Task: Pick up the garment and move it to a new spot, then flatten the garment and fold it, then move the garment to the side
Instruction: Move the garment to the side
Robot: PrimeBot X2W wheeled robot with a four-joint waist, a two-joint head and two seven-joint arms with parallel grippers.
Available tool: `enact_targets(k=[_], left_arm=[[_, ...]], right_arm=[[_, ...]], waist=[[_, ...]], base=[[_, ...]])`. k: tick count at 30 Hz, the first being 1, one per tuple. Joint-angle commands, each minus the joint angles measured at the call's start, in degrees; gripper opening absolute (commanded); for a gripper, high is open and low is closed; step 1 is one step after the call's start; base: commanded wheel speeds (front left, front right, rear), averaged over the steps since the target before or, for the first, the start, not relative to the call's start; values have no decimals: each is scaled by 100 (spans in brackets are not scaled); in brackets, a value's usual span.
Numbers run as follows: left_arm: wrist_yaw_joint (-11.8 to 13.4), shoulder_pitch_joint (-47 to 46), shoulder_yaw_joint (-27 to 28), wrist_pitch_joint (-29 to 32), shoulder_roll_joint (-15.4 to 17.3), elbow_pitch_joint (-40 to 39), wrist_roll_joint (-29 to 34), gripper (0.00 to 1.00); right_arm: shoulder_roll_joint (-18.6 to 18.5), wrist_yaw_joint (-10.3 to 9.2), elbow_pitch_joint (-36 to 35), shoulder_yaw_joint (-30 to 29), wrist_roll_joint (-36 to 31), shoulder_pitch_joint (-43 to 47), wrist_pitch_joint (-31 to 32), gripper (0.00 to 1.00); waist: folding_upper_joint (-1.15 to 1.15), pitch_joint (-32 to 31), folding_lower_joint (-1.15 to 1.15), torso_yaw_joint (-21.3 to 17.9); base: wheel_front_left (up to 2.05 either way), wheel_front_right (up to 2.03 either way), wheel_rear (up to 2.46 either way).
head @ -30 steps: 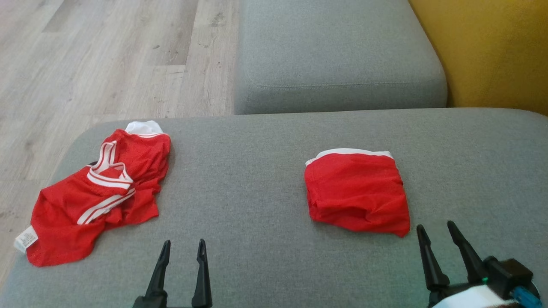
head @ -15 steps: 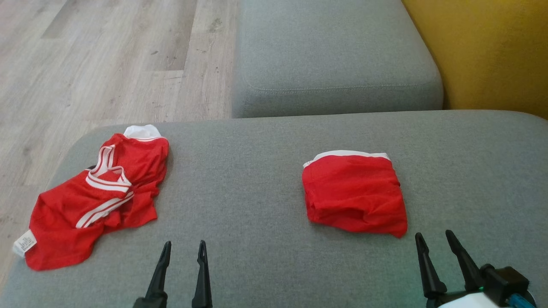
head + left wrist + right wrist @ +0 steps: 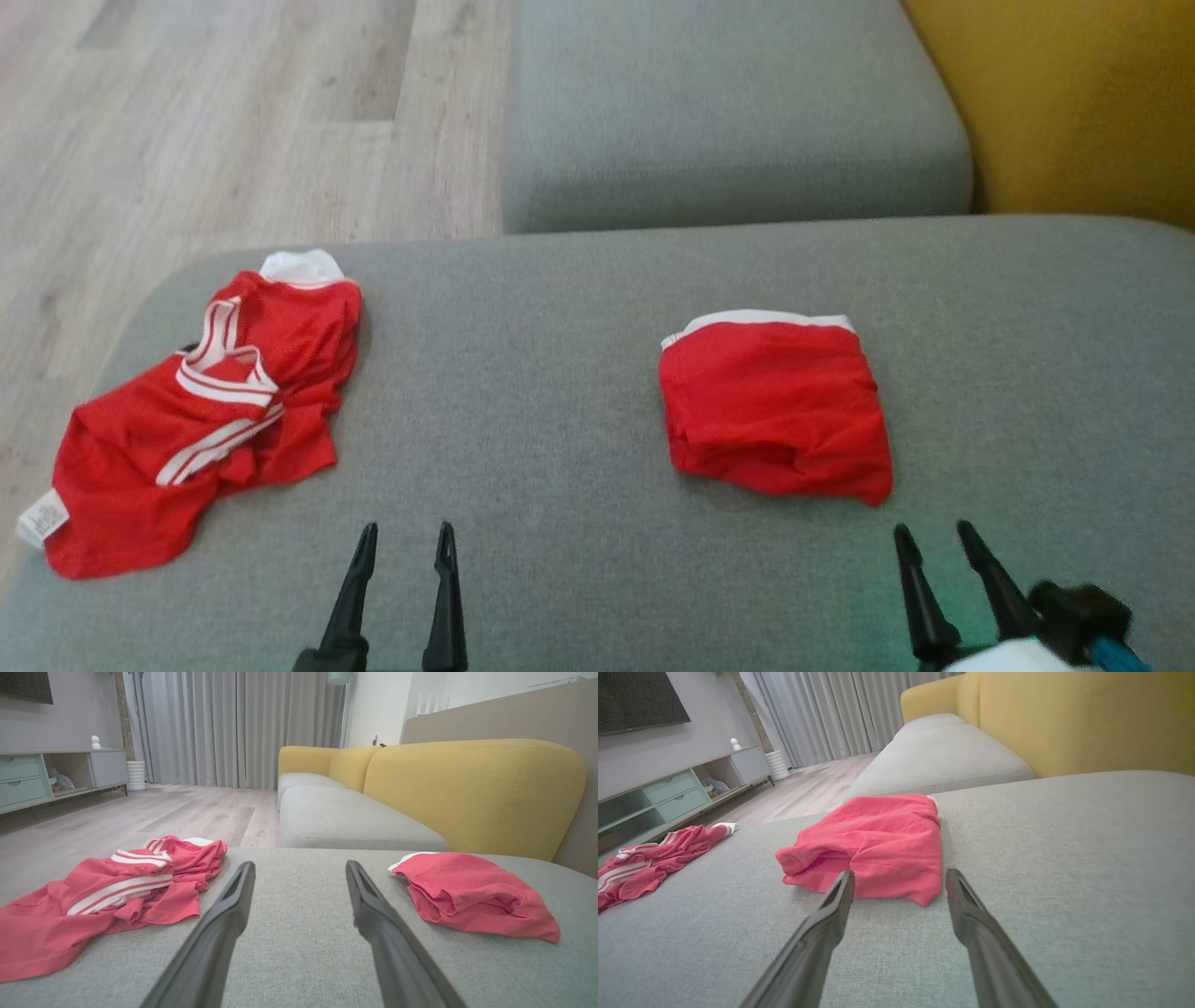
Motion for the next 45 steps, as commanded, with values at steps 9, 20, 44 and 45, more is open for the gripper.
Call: enact_targets(k=[9, 20, 44, 45], left_arm=[[81, -591, -38, -29, -22, -348, 59, 100], [127, -957, -317, -29, -22, -374, 15, 100], [217, -1564, -279, -29, -22, -529, 86, 100], [207, -1625, -282, -29, -22, -538, 108, 100]], right_arm=[[-465, 39, 1122, 469, 684, -1837, 203, 100], [-876, 39, 2451, 708, 1437, -3363, 1204, 100], [-2952, 39, 2644, 1819, 2538, -4193, 1737, 0], [-3129, 39, 2641, 1770, 2542, -4222, 1758, 0]], waist=[[0, 619, 0, 149], [0, 1164, 0, 405], [0, 2282, 0, -311], [0, 2380, 0, -355]], base=[[0, 0, 0], [0, 0, 0], [0, 0, 0], [0, 0, 0]])
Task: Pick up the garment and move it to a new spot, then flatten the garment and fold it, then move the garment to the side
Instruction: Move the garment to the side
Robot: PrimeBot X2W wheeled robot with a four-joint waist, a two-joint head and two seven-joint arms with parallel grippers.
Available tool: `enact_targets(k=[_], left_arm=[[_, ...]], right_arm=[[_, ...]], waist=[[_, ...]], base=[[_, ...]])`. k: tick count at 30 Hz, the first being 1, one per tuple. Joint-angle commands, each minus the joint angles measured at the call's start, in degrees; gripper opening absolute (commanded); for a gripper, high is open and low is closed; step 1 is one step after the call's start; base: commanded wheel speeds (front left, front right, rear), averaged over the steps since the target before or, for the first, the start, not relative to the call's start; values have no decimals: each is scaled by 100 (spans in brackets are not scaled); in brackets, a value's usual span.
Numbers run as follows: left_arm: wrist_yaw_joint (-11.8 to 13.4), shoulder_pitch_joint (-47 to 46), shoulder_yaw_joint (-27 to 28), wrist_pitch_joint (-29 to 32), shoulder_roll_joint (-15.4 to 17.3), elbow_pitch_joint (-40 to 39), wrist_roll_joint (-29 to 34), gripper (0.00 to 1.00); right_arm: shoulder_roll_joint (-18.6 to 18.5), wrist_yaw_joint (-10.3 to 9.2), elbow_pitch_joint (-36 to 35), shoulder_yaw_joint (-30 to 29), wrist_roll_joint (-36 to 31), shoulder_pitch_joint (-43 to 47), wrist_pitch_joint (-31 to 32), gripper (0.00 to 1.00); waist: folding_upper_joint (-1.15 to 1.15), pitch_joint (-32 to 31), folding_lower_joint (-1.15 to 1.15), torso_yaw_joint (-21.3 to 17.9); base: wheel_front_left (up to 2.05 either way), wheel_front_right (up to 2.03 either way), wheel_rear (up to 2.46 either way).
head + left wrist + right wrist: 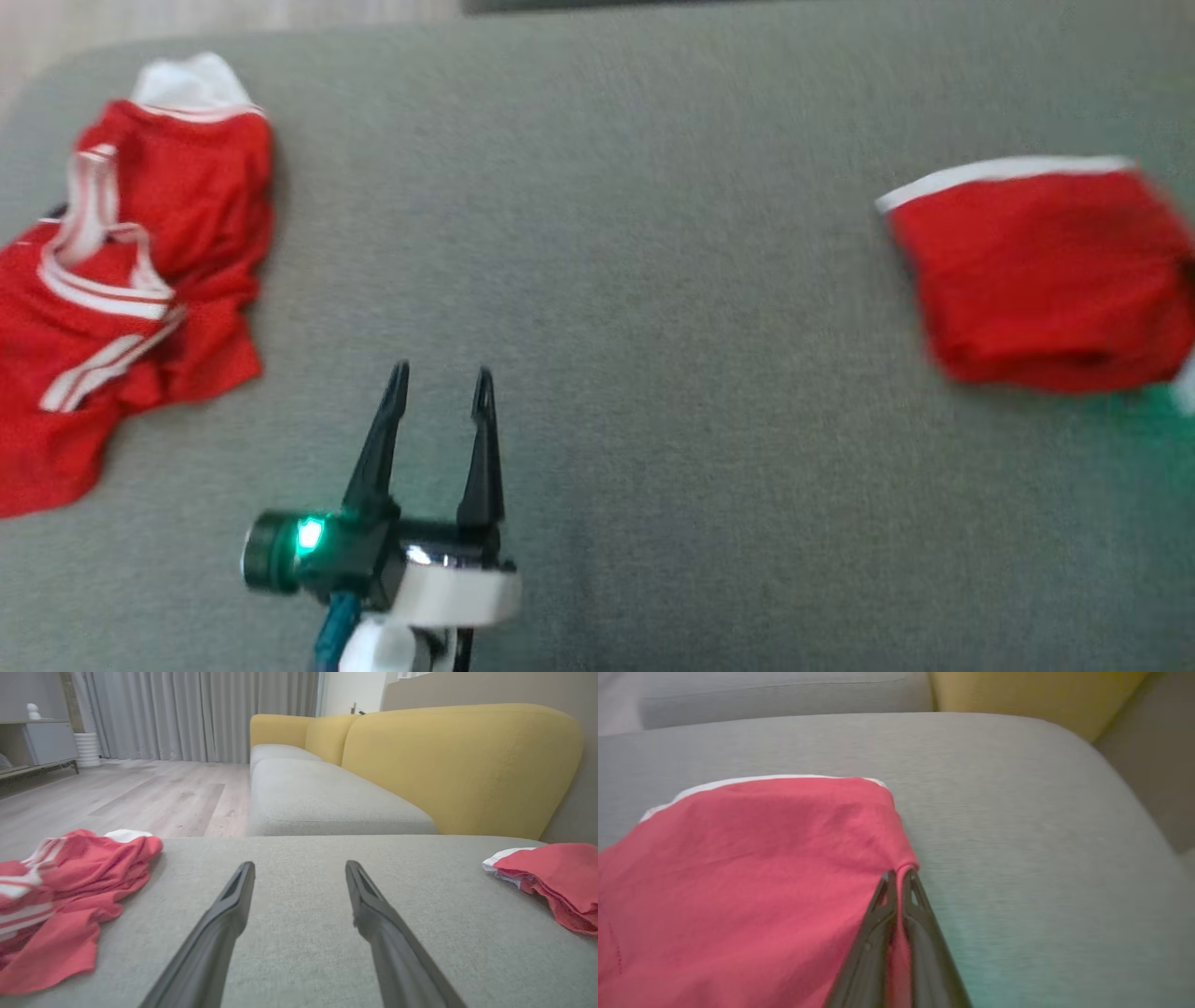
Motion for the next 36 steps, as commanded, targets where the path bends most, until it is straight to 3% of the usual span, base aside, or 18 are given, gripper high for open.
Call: enact_targets(k=[1, 10, 22, 23, 24, 30, 36], left_arm=[[-12, -279, 211, -29, -14, -228, 74, 100], [-117, -792, 254, -29, -14, -294, 315, 100], [-139, -959, 176, -29, -14, -272, 310, 100], [-138, -954, 169, -29, -14, -259, 296, 100], [-138, -946, 165, -29, -14, -245, 281, 100], [-123, -854, 169, -29, -14, -171, 190, 100], [-115, -581, 242, -29, -14, -46, 125, 100]], right_arm=[[-324, 39, -145, -27, -25, -93, -2, 0], [-1318, 39, -76, -619, -243, -433, -158, 0], [-1398, 39, 144, -1203, -981, -584, -23, 0], [-1373, 39, 164, -1266, -1066, -572, -21, 20], [-1345, 39, 181, -1338, -1160, -562, -40, 100], [-909, 39, 147, -1712, -1705, -382, -194, 100], [-14, 39, -370, -1848, -2002, 129, -434, 100]], waist=[[0, 368, 0, -243], [0, 1173, 0, -496], [0, 1349, 0, -500], [0, 1326, 0, -491], [0, 1300, 0, -484], [0, 932, 0, -413], [0, 257, 0, -372]], base=[[0, 0, 0], [0, 0, 0], [0, 0, 0], [0, 0, 0], [0, 0, 0], [0, 0, 0], [0, 0, 0]])
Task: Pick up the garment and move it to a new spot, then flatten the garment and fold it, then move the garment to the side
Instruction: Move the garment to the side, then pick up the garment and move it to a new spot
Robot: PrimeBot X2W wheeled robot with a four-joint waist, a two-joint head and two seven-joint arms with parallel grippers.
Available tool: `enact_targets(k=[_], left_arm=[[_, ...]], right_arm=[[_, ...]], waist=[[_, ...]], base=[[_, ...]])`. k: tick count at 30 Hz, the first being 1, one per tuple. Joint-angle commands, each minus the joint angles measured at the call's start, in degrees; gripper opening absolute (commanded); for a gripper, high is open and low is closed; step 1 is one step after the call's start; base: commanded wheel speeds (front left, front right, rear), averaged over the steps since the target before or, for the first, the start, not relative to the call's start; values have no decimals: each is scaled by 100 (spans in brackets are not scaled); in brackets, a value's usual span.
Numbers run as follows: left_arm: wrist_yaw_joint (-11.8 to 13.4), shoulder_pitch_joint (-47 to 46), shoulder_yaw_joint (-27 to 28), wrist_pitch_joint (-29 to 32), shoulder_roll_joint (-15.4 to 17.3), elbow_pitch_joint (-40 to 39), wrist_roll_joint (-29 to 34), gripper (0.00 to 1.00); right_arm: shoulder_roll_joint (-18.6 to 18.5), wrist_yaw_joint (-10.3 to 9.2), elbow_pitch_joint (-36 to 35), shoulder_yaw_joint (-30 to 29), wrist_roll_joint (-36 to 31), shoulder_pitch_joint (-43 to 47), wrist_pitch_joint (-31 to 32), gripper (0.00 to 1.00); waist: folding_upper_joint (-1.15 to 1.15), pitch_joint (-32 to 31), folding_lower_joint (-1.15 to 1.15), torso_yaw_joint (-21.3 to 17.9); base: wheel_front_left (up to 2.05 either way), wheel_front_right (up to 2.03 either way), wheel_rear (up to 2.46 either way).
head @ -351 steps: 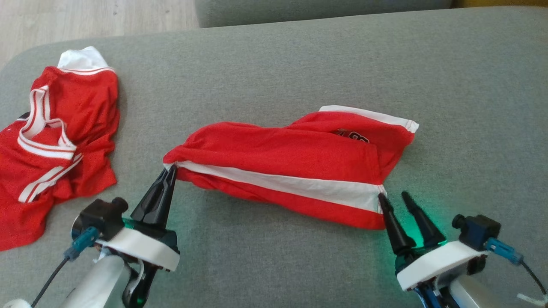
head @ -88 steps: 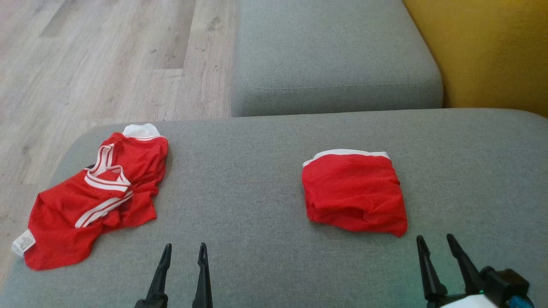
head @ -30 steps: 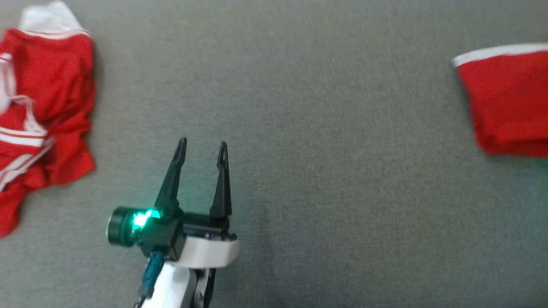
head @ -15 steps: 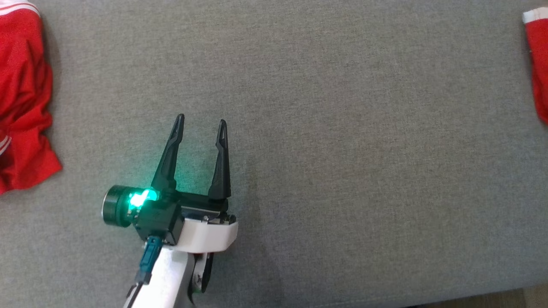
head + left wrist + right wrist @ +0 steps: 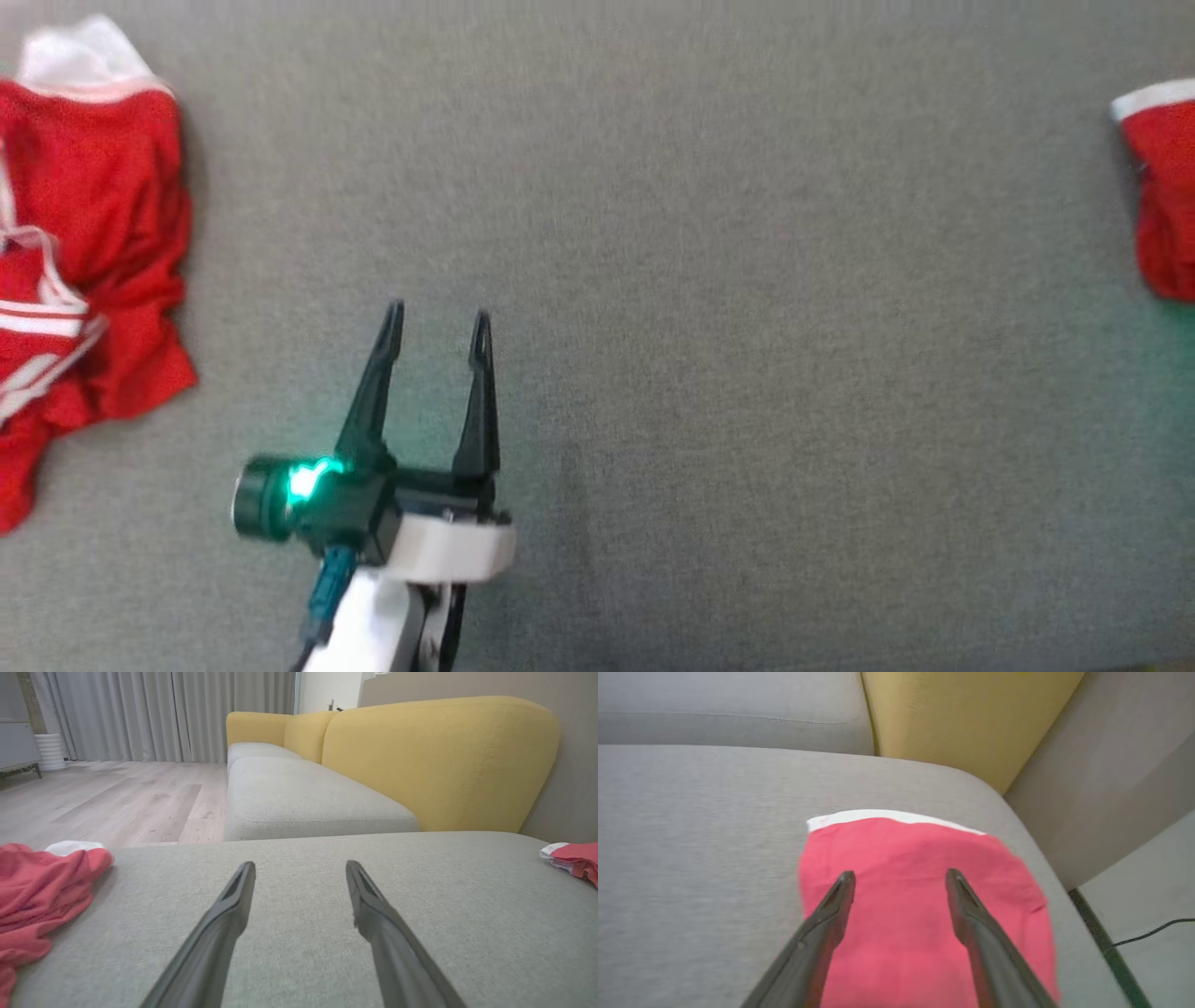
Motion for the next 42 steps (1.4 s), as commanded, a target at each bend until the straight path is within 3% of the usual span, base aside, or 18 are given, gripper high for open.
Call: enact_targets(k=[1, 7, 13, 21, 27, 42], left_arm=[[24, 106, 174, -29, -6, -118, -22, 100], [-7, 473, 265, -29, -6, 86, -165, 100], [-23, 806, 312, -29, -6, 273, -291, 100], [-101, 1113, 488, -29, -6, 325, -234, 100], [-109, 1248, 545, -29, -6, 305, -154, 100], [-74, 1340, 628, -29, -6, 297, -87, 100]], right_arm=[[33, 39, -272, 38, -53, 296, -123, 100], [1142, 39, -1038, 710, -62, 1268, -637, 100], [1992, 39, -1134, 1302, 70, 2077, -1438, 100], [2908, 39, -2576, 307, -969, 2934, -1479, 100], [3132, 39, -3051, 88, -1434, 3438, -1480, 100], [3286, 39, -3280, -173, -1525, 3740, -1480, 100]], waist=[[0, -432, 1, 38], [0, -1233, 1, 150], [0, -1955, 1, 397], [0, -2366, 1, 570], [0, -2512, 1, 660], [0, -2587, 1, 721]], base=[[0, 0, 0], [0, 0, 0], [0, 0, 0], [0, 0, 0], [0, 0, 0], [0, 0, 0]])
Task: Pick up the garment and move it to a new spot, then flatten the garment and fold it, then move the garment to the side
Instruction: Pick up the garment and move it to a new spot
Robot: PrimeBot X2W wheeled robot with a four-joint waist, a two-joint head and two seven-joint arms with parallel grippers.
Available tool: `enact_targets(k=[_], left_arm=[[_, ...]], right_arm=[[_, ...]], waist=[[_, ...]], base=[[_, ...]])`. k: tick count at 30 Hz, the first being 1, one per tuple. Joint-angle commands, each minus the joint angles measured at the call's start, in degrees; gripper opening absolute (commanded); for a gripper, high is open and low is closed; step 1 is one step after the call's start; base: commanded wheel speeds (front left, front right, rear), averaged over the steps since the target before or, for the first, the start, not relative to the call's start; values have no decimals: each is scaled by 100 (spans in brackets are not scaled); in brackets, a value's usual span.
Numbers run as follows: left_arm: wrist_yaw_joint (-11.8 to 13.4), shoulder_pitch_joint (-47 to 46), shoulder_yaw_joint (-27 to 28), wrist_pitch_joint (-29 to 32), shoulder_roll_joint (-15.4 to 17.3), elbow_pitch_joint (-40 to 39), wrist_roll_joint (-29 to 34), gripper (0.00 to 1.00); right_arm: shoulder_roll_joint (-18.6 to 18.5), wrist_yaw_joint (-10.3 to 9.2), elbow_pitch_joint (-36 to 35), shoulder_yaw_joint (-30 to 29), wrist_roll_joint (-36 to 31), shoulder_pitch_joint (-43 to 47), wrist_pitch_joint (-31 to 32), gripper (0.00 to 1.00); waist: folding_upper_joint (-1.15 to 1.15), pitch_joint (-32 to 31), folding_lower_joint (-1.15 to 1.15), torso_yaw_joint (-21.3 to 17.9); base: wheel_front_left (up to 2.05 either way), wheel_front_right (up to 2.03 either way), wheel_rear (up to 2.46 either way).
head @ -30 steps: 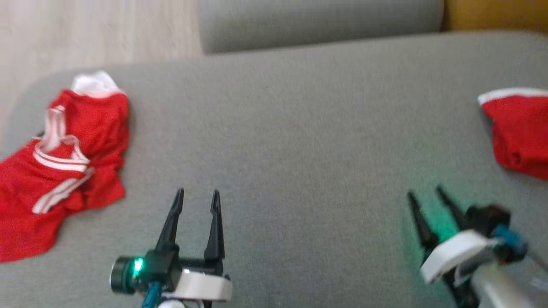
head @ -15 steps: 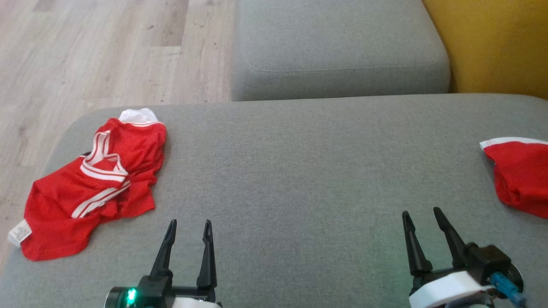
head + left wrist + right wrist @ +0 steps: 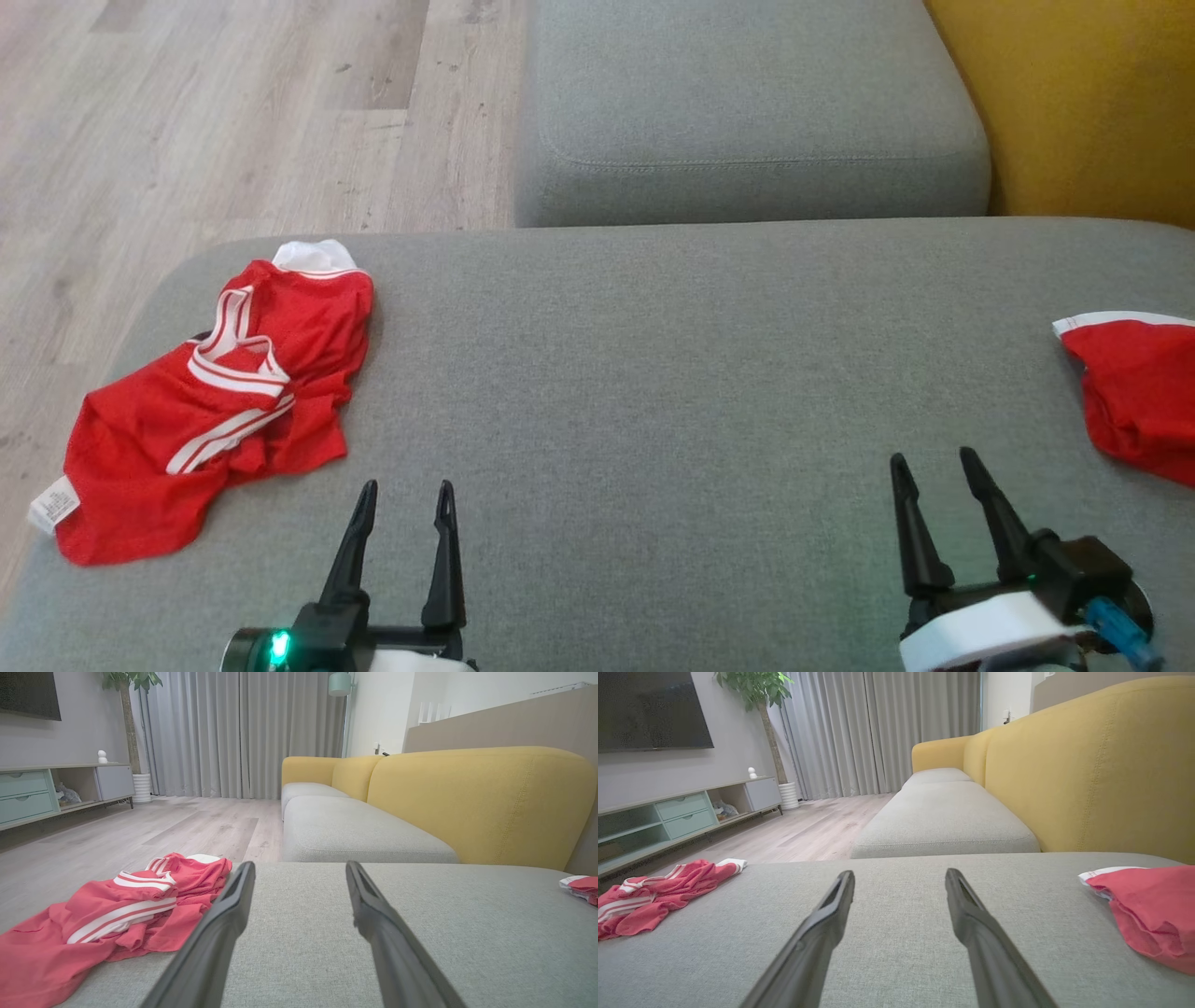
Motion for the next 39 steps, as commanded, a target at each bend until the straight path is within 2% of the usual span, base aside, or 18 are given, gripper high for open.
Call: enact_targets(k=[1, 12, 18, 21, 28, 29, 34, 39], left_arm=[[56, -151, 217, -29, -12, -193, 58, 100], [115, -93, 303, -29, -12, -178, -1, 100], [109, -137, 286, -29, -12, -151, -29, 100], [123, -191, 286, -29, -12, -157, -29, 100], [129, -228, 405, -29, -12, -179, 14, 100], [129, -228, 405, -29, -12, -179, 14, 100], [122, -223, 574, -29, -12, -241, 63, 100], [113, -182, 841, -29, -12, -339, 146, 100]], right_arm=[[-3, 39, -226, 65, -65, -80, -62, 100], [35, 39, -247, 34, -114, 2, -62, 100], [40, 39, -254, 37, -144, 31, -62, 100], [41, 39, -262, 30, -169, 5, -62, 100], [45, 39, -281, 103, -134, -72, -62, 100], [45, 39, -281, 103, -134, -72, -62, 100], [48, 39, -284, 184, -72, -210, -62, 100], [49, 39, -279, 216, -39, -305, -62, 100]], waist=[[0, -14, 1, -14], [0, -86, 1, -130], [0, -24, 1, 29], [0, 41, 1, 273], [0, 136, 1, 1184], [0, 136, 1, 1184], [0, 247, 1, 1798], [0, 343, 1, 2103]], base=[[0, 0, 0], [0, 0, 0], [0, 0, 0], [0, 0, 0], [0, 0, 0], [0, 0, 0], [0, 0, 0], [0, 0, 0]])
